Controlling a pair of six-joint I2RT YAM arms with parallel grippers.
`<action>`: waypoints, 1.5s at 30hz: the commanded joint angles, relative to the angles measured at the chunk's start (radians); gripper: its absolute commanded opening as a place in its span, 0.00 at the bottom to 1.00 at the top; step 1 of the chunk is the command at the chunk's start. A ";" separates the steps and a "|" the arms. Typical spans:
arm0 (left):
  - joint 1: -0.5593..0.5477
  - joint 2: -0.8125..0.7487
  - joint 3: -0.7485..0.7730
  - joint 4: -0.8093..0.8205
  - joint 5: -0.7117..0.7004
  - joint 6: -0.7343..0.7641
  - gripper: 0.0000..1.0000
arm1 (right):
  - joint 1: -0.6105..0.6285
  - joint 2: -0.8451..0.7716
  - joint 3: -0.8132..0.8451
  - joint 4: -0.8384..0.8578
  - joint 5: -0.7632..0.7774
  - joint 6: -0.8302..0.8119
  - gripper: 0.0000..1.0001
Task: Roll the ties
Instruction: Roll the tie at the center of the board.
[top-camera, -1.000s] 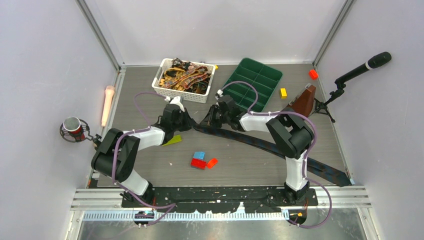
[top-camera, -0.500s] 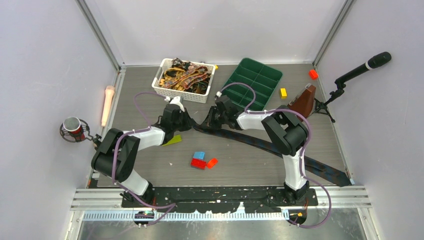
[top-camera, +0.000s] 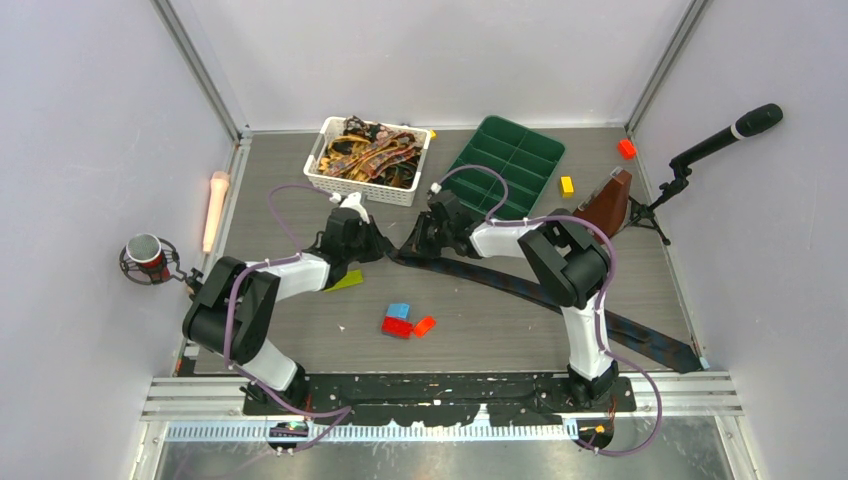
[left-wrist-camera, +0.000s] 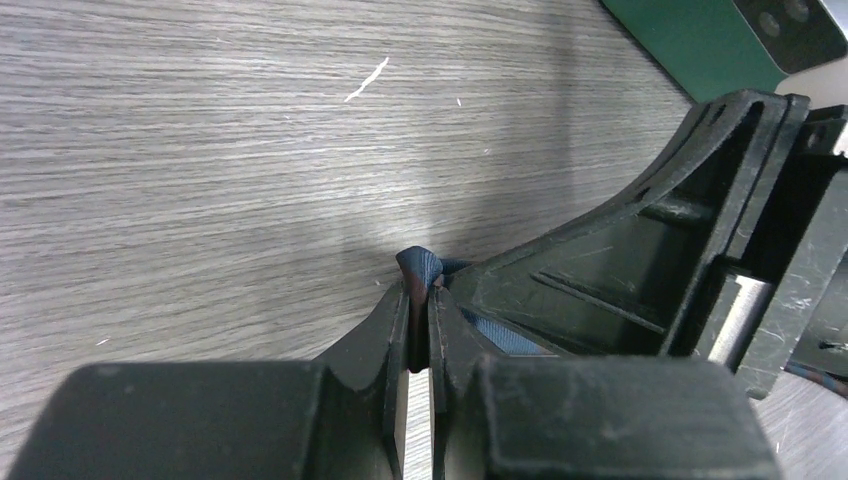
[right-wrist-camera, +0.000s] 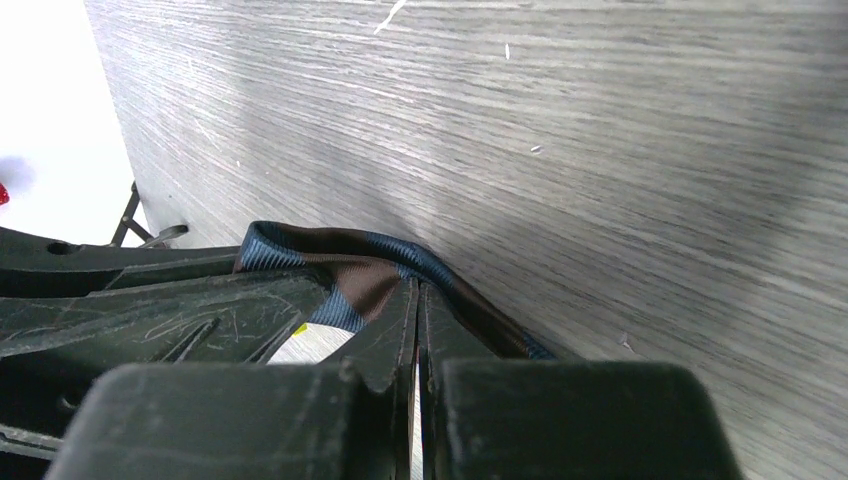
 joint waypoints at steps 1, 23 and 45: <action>-0.009 -0.028 0.020 0.059 0.052 0.008 0.10 | 0.003 0.010 0.033 -0.006 0.042 0.001 0.00; -0.021 -0.029 0.033 0.045 0.058 0.002 0.09 | 0.003 -0.089 -0.014 -0.010 0.055 -0.039 0.01; -0.023 -0.021 0.051 0.038 0.035 -0.017 0.06 | 0.003 -0.060 -0.012 0.023 -0.042 0.002 0.01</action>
